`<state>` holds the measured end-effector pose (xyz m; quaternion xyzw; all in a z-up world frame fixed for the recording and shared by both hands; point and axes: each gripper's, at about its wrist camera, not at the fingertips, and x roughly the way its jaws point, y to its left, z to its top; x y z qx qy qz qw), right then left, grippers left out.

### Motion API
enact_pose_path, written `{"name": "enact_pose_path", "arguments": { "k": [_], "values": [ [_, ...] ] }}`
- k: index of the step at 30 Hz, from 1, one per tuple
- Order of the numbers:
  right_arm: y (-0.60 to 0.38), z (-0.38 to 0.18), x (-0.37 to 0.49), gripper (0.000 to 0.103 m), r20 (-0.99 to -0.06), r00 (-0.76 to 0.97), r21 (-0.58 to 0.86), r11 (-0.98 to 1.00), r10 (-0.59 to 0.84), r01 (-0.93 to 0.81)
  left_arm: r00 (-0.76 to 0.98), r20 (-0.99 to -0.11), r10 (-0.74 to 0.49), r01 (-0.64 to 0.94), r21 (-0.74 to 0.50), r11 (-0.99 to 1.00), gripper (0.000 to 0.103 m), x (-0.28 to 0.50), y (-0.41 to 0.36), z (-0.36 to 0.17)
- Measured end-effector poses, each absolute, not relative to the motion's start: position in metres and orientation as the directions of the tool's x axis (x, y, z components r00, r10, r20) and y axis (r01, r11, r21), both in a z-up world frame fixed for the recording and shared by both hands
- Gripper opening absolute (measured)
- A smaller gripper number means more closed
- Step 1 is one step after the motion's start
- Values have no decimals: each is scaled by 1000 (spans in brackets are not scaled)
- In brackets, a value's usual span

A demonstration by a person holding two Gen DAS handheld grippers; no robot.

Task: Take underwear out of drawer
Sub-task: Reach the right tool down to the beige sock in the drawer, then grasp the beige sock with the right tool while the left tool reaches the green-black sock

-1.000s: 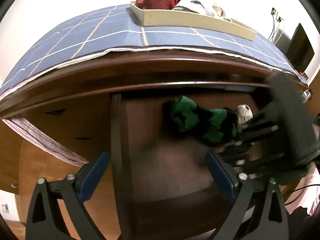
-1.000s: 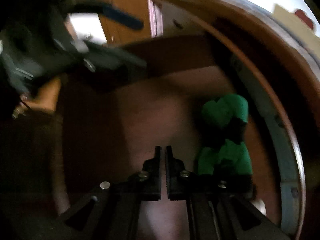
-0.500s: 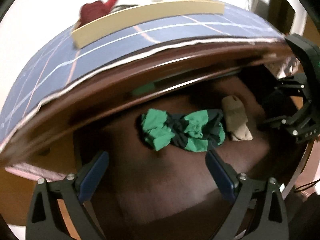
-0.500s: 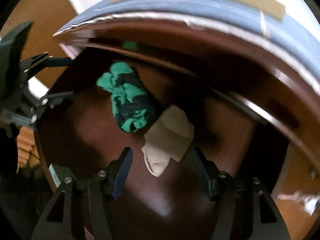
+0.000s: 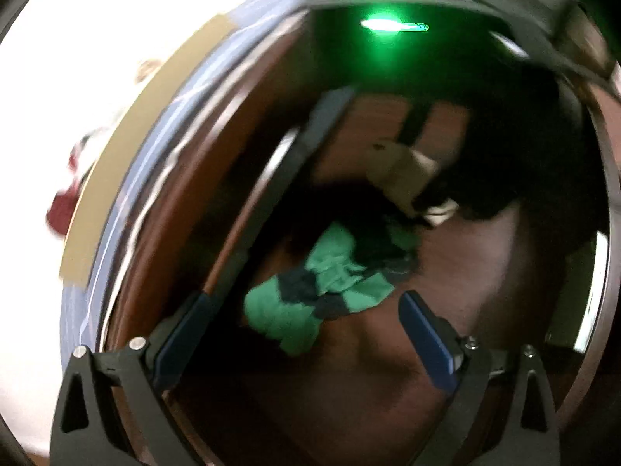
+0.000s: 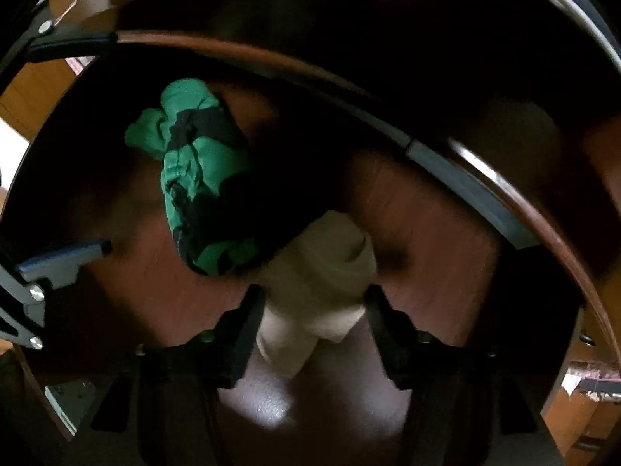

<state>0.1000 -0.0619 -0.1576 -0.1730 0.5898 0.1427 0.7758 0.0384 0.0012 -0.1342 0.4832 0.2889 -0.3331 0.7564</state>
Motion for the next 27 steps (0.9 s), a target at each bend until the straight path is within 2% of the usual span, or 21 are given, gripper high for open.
{"name": "enact_pose_path", "arguments": {
  "k": [2, 5, 14, 15, 20, 23, 25, 27],
  "values": [
    [-67, -157, 100, 37, -964, 264, -128, 889, -8, -441, 611, -757, -230, 790, 565, 239, 99, 33, -7, -141],
    [-79, -159, 100, 29, -975, 221, -92, 898, 7, -431, 603, -768, -214, 797, 590, 129, 99, 27, -17, -155],
    [-110, -147, 83, 29, -974, 194, 36, 925, 117, -379, 541, -829, -142, 834, 550, -35, 99, 41, -35, -185],
    [-110, -146, 82, 29, -972, 199, 39, 923, 123, -382, 544, -826, -144, 831, 555, -45, 101, 42, -36, -188],
    [-126, -144, 85, 29, -966, 200, 81, 927, 163, -366, 475, -858, -196, 864, 497, -80, 101, 47, -41, -184],
    [-139, -145, 85, 29, -962, 192, 118, 932, 192, -341, 388, -897, -210, 911, 408, -62, 103, 58, -41, -180],
    [-136, -146, 80, 29, -960, 194, 133, 935, 204, -328, 246, -953, -177, 967, 255, -25, 103, 64, -42, -184],
    [-141, -145, 79, 29, -955, 196, 152, 936, 221, -318, 199, -966, -167, 980, 197, 24, 103, 70, -39, -185]
  ]
}}
